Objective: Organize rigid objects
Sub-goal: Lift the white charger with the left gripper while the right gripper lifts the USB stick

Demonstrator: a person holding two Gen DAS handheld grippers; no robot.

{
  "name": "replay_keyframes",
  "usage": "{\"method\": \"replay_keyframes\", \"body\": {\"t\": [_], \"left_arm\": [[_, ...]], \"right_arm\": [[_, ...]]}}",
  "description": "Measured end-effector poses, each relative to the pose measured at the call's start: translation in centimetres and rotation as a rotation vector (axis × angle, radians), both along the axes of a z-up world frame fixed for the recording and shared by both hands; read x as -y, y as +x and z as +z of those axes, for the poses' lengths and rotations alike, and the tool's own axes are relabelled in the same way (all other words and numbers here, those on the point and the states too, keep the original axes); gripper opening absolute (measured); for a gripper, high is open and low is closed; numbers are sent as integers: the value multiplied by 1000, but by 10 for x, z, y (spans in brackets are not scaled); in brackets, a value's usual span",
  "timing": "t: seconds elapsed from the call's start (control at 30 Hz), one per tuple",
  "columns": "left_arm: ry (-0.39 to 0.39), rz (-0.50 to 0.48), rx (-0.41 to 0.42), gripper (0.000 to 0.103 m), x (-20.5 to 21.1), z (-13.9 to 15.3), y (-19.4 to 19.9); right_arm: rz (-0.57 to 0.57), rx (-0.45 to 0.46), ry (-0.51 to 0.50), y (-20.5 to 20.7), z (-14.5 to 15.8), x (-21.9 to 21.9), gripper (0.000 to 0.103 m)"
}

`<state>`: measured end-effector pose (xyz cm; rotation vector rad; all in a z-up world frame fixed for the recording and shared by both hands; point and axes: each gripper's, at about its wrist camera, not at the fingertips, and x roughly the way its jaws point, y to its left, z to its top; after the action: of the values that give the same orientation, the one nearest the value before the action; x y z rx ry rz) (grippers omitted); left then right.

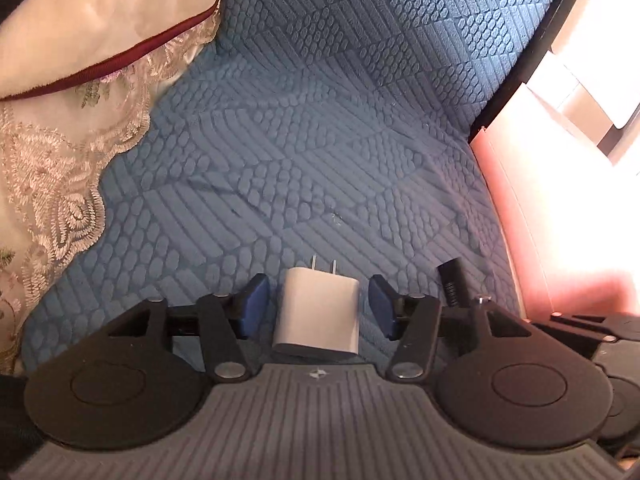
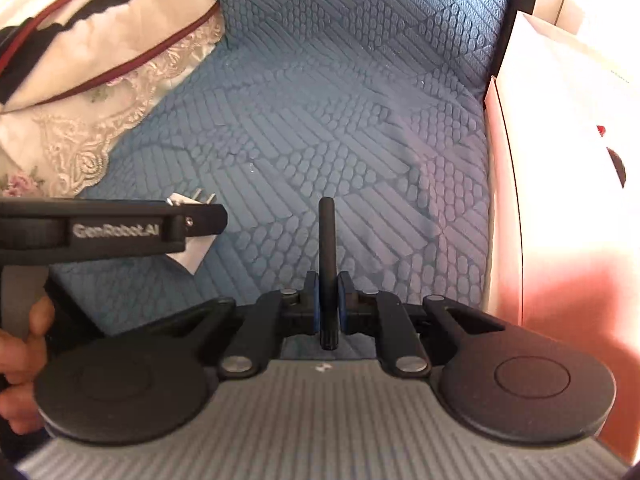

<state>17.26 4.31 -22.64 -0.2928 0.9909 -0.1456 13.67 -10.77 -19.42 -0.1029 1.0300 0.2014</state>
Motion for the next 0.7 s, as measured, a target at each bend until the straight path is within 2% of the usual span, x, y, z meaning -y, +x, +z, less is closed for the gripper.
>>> {"method": "replay_keyframes", "body": {"t": [0.33,0.4,0.47,0.7], "left_arm": [[22,-39,17,62,7,-1,7],[19,-42,18,60,7,-2,8],[25,-43,18,50,8,-2,9],[-14,-29,37,49,1,5,5]], "right_arm": [[0,11,11,8,-6,-5,13],[-1,16,16,7,-6,-5,13],[-1,21,30,5,-3,-4,13],[-13,31,47,1,6,1,13]]}}
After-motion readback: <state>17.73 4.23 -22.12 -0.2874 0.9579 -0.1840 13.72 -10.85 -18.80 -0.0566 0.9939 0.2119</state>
